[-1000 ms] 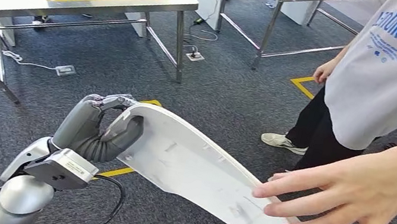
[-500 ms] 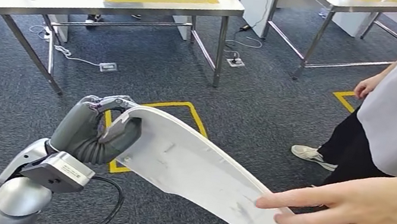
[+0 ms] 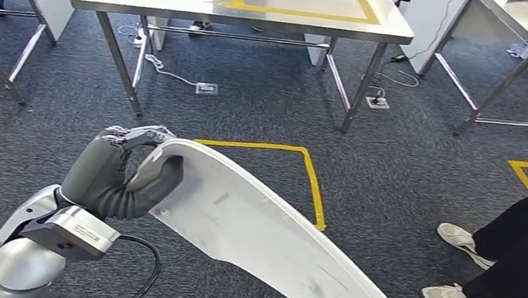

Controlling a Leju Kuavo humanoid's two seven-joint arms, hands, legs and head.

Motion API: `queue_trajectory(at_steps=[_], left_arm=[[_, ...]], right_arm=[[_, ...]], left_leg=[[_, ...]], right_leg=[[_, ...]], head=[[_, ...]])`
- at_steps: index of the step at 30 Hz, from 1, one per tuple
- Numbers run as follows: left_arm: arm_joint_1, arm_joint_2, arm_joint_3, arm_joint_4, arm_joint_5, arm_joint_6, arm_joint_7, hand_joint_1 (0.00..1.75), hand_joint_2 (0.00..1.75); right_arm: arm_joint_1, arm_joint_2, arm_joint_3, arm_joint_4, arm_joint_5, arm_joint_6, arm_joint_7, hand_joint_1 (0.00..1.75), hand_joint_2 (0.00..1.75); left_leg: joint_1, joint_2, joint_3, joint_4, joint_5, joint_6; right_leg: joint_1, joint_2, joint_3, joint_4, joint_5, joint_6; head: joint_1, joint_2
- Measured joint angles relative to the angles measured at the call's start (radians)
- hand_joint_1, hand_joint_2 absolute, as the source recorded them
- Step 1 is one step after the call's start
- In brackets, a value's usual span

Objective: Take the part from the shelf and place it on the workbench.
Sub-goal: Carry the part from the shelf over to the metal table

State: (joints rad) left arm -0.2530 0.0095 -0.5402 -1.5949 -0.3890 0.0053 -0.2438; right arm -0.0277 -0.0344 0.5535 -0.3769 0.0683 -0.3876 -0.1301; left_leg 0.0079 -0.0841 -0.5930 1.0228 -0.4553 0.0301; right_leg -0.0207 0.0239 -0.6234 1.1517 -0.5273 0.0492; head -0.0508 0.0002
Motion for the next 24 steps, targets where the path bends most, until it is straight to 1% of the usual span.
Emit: queue_trajectory(at_steps=[1, 2, 3, 4, 5, 6, 7, 8, 9, 10, 11, 12, 13, 14, 15, 16, 17, 18, 19, 21, 24], left_arm=[[0.000, 0.000, 0.000, -0.002, 0.000, 0.000, 0.000, 1.75, 1.75], [0.000, 0.000, 0.000, -0.004, -0.001, 0.001, 0.000, 1.75, 1.75], [0.000, 0.000, 0.000, -0.006, -0.002, 0.002, 0.001, 1.75, 1.75], [0.000, 0.001, 0.000, -0.008, -0.003, 0.003, 0.001, 1.75, 1.75], [0.001, 0.003, 0.000, -0.011, -0.004, 0.006, 0.001, 1.75, 1.75], [0.003, 0.007, 0.001, -0.014, -0.004, 0.008, 0.002, 1.75, 1.75], [0.004, 0.010, 0.002, -0.017, -0.003, 0.010, 0.001, 1.75, 1.75], [0.005, 0.013, 0.002, -0.021, 0.001, 0.010, 0.001, 1.75, 1.75], [0.007, 0.016, 0.003, -0.024, 0.008, 0.009, 0.000, 1.75, 1.75], [0.011, 0.018, 0.003, -0.028, 0.020, 0.005, -0.002, 1.75, 1.75], [0.019, 0.022, 0.004, -0.032, 0.035, -0.001, -0.006, 1.75, 1.75], [0.032, 0.027, 0.005, -0.037, 0.053, -0.008, -0.009, 1.75, 1.75], [0.047, 0.033, 0.007, -0.043, 0.072, -0.015, -0.013, 1.75, 1.75], [0.063, 0.039, 0.012, -0.050, 0.089, -0.019, -0.017, 1.75, 1.75], [0.077, 0.045, 0.020, -0.057, 0.102, -0.021, -0.021, 1.75, 1.75], [0.088, 0.051, 0.027, -0.063, 0.111, -0.022, -0.024, 1.75, 1.75], [0.097, 0.056, 0.034, -0.068, 0.115, -0.022, -0.025, 1.75, 1.75], [0.105, 0.059, 0.040, -0.072, 0.117, -0.022, -0.026, 1.75, 1.75], [0.112, 0.062, 0.045, -0.075, 0.118, -0.021, -0.026, 1.75, 1.75], [0.125, 0.066, 0.056, -0.078, 0.118, -0.016, -0.026, 1.75, 1.75], [0.149, 0.077, 0.085, -0.080, 0.119, 0.000, -0.033, 1.75, 1.75]], right_arm=[[-0.001, 0.000, 0.000, 0.000, 0.000, 0.000, 0.000, 0.00, 0.00], [-0.001, -0.001, 0.000, 0.000, 0.000, 0.000, 0.000, 0.00, 0.00], [-0.001, -0.001, 0.000, 0.000, 0.000, 0.001, 0.000, 0.00, 0.00], [-0.001, -0.001, 0.001, 0.000, 0.000, 0.002, 0.000, 0.00, 0.00], [-0.002, -0.001, 0.001, -0.001, 0.001, 0.005, 0.000, 0.00, 0.00], [-0.005, 0.000, 0.001, -0.001, 0.002, 0.008, 0.000, 0.00, 0.00], [-0.008, 0.000, 0.002, -0.002, 0.003, 0.013, 0.000, 0.00, 0.00], [-0.010, 0.000, 0.004, -0.002, 0.005, 0.019, 0.000, 0.00, 0.00], [-0.011, 0.000, 0.005, -0.003, 0.007, 0.026, 0.001, 0.00, 0.00], [-0.011, 0.000, 0.008, -0.002, 0.009, 0.034, 0.001, 0.00, 0.00], [-0.012, 0.000, 0.011, -0.002, 0.009, 0.043, 0.001, 0.00, 0.00], [-0.013, 0.000, 0.014, -0.002, 0.008, 0.052, 0.000, 0.00, 0.00], [-0.014, 0.000, 0.016, -0.002, 0.004, 0.060, -0.003, 0.00, 0.00], [-0.016, 0.001, 0.017, -0.002, -0.001, 0.066, -0.007, 0.00, 0.00], [-0.017, 0.001, 0.018, -0.002, -0.006, 0.070, -0.012, 0.00, 0.00], [-0.018, 0.001, 0.018, -0.002, -0.009, 0.072, -0.015, 0.00, 0.00], [-0.018, 0.002, 0.018, -0.002, -0.010, 0.072, -0.017, 0.00, 0.00], [-0.019, 0.001, 0.018, -0.002, -0.011, 0.072, -0.018, 0.00, 0.00], [-0.019, 0.001, 0.019, -0.002, -0.011, 0.074, -0.017, 0.00, 0.00], [-0.020, 0.001, 0.022, -0.002, -0.010, 0.082, -0.013, 0.00, 0.00], [-0.025, 0.001, 0.028, 0.000, -0.008, 0.090, -0.007, 0.00, 0.00]], left_leg=[[-0.001, -0.012, -0.003, 0.004, -0.001, -0.005], [0.000, -0.023, -0.007, 0.006, 0.000, -0.012], [0.000, -0.034, -0.012, 0.006, 0.002, -0.019], [0.000, -0.046, -0.016, 0.004, 0.004, -0.028], [0.002, -0.052, -0.018, 0.002, 0.007, -0.035], [0.001, -0.040, -0.022, 0.007, 0.003, -0.041], [0.000, -0.015, -0.031, 0.027, -0.010, -0.047], [-0.001, 0.017, -0.050, 0.067, -0.035, -0.051], [-0.002, 0.048, -0.078, 0.128, -0.069, -0.054], [-0.001, 0.064, -0.111, 0.198, -0.103, -0.056], [0.000, 0.071, -0.139, 0.256, -0.126, -0.058], [0.000, 0.073, -0.150, 0.285, -0.131, -0.059], [0.001, 0.075, -0.141, 0.273, -0.116, -0.059], [0.001, 0.077, -0.111, 0.223, -0.086, -0.058], [0.001, 0.081, -0.070, 0.149, -0.054, -0.054], [-0.001, 0.086, -0.034, 0.082, -0.032, -0.050], [-0.001, 0.090, -0.008, 0.033, -0.019, -0.044], [-0.002, 0.092, 0.005, 0.007, -0.015, -0.040], [-0.003, 0.091, 0.006, 0.002, -0.017, -0.037], [-0.003, 0.089, 0.006, 0.001, -0.015, -0.033], [-0.005, 0.089, 0.006, 0.002, -0.016, -0.026]], right_leg=[[-0.003, 0.025, 0.027, -0.064, 0.024, -0.001], [-0.005, 0.046, 0.045, -0.106, 0.035, -0.004], [-0.005, 0.059, 0.051, -0.123, 0.034, -0.007], [-0.003, 0.055, 0.051, -0.127, 0.033, -0.012], [-0.003, 0.043, 0.052, -0.127, 0.035, -0.019], [-0.003, 0.031, 0.054, -0.130, 0.037, -0.026], [-0.004, 0.019, 0.056, -0.133, 0.038, -0.035], [-0.004, 0.005, 0.058, -0.136, 0.039, -0.041], [-0.002, -0.007, 0.059, -0.136, 0.038, -0.046], [0.000, -0.020, 0.059, -0.136, 0.036, -0.049], [0.001, -0.031, 0.058, -0.136, 0.036, -0.050], [0.002, -0.041, 0.059, -0.136, 0.035, -0.050], [0.003, -0.048, 0.059, -0.135, 0.034, -0.050], [0.003, -0.053, 0.061, -0.135, 0.033, -0.048], [0.003, -0.056, 0.063, -0.134, 0.032, -0.046], [0.005, -0.058, 0.064, -0.133, 0.030, -0.042], [0.008, -0.059, 0.064, -0.131, 0.028, -0.039], [0.011, -0.059, 0.064, -0.129, 0.026, -0.038], [0.013, -0.059, 0.063, -0.128, 0.025, -0.039], [0.014, -0.059, 0.065, -0.131, 0.027, -0.041], [0.013, -0.059, 0.069, -0.140, 0.031, -0.033]], head=[[0.000, 0.000], [0.000, 0.000], [0.000, 0.000], [0.000, 0.000], [0.000, 0.000], [-0.001, 0.000], [-0.003, 0.000], [-0.005, 0.000], [-0.006, 0.000], [-0.007, 0.000], [-0.007, 0.000], [-0.007, 0.000], [-0.007, 0.000], [-0.007, 0.000], [-0.007, 0.000], [-0.007, 0.000], [-0.007, 0.000], [-0.007, 0.000], [-0.006, 0.000], [-0.006, 0.000], [-0.006, 0.000]])
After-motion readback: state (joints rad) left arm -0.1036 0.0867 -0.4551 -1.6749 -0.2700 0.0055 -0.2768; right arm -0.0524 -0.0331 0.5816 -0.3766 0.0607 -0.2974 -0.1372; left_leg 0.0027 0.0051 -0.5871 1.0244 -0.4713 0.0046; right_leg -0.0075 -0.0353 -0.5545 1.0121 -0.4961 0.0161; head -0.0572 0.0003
